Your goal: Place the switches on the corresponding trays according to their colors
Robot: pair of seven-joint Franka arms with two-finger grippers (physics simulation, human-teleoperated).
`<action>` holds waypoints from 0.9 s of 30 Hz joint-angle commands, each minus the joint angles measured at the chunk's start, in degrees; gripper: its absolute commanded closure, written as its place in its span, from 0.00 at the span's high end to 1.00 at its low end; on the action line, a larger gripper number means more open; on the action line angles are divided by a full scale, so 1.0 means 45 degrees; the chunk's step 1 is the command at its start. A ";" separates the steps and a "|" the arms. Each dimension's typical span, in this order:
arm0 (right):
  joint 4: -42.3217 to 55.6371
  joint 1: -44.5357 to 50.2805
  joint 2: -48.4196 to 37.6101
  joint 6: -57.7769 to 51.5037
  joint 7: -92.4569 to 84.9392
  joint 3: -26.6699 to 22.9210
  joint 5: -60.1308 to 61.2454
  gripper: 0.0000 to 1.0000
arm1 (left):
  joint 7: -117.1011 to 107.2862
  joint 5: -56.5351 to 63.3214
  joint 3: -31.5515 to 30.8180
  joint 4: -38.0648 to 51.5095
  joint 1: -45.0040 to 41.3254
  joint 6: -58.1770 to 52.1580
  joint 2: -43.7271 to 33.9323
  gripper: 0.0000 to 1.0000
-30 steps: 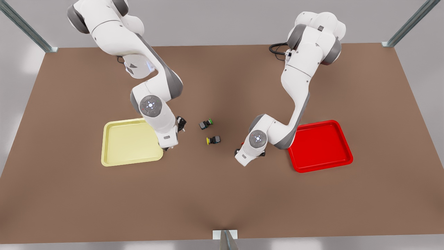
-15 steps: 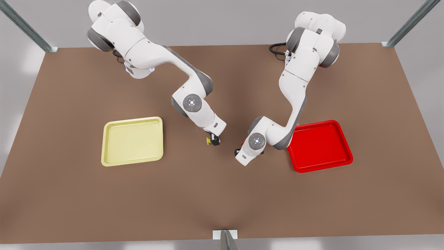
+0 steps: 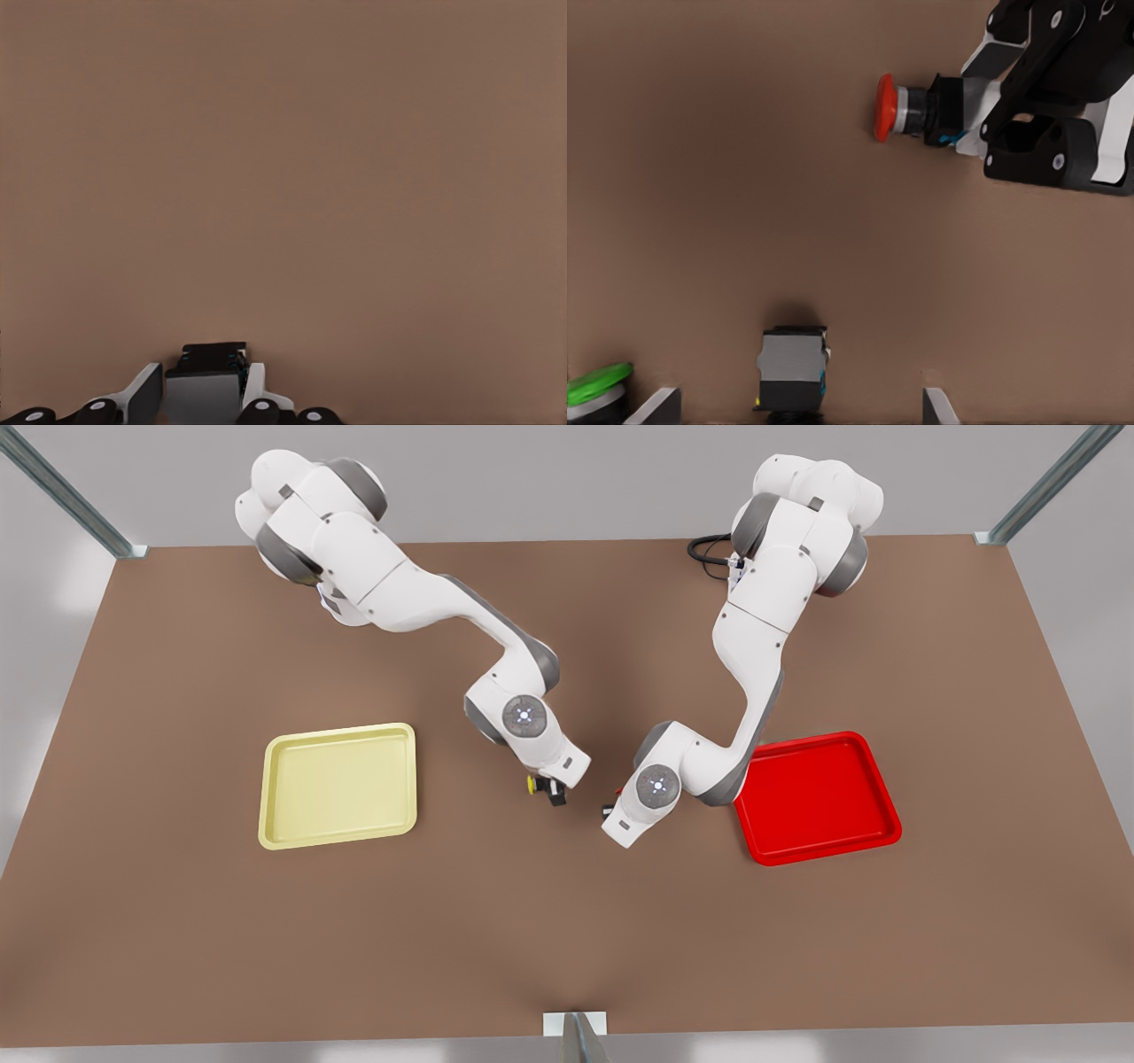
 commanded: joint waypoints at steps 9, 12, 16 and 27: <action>0.0733 0.0201 0.0861 -0.0117 0.0021 -0.0072 -0.0410 1.00 | 0.0000 -0.0031 -0.0007 0.0009 -0.0002 0.0145 0.0143 0.52; 0.0694 0.0416 0.0958 -0.0020 0.0138 -0.0306 -0.0390 1.00 | 0.0000 -0.0031 -0.0007 0.0009 0.0018 0.0262 0.0182 0.52; 0.0186 0.0358 0.0958 0.1172 0.0177 -0.0423 -0.0312 1.00 | 0.0156 -0.0031 0.0071 0.0009 0.0096 0.0048 0.0006 0.52; -0.1142 0.0416 0.0685 0.2227 0.0177 -0.0599 -0.0468 1.00 | 0.7068 -0.0520 0.2647 -0.1260 0.2127 -0.3918 -0.2845 0.53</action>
